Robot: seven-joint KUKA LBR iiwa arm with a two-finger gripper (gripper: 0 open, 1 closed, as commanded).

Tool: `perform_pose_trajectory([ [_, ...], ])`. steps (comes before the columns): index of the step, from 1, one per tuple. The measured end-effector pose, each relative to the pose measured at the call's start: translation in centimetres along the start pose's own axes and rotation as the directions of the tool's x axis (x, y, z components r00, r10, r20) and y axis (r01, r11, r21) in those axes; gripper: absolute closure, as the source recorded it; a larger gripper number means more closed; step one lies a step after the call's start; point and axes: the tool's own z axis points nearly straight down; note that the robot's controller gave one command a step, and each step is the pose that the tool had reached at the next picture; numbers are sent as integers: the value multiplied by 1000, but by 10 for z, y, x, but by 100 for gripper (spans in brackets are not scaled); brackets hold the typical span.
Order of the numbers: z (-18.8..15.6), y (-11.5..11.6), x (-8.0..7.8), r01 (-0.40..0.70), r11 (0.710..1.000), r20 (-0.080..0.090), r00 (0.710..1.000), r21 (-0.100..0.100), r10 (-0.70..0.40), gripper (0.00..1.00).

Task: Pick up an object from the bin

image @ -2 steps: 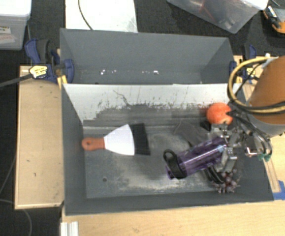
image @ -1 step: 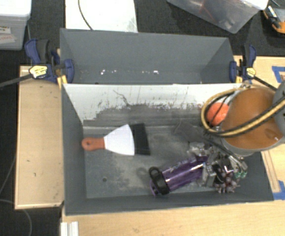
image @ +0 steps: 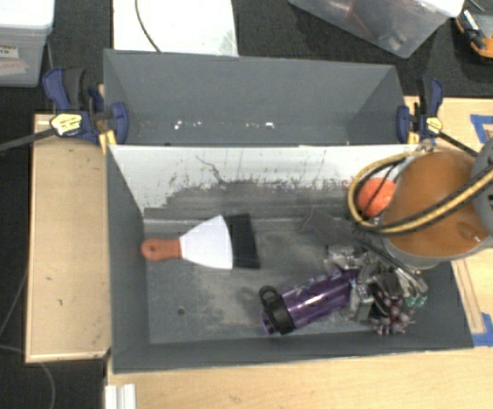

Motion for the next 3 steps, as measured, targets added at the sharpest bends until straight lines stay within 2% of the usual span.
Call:
perform_pose_trajectory([
  [1, 0, 0, 0, 0, 1000, 0, 1000, 0, 0, 100],
  [2, -59, -6, -2, 8, 1000, 5, 1000, 1, -8, 100],
  [3, -101, 4, -12, 11, 1000, -4, 1000, -2, -11, 100],
])
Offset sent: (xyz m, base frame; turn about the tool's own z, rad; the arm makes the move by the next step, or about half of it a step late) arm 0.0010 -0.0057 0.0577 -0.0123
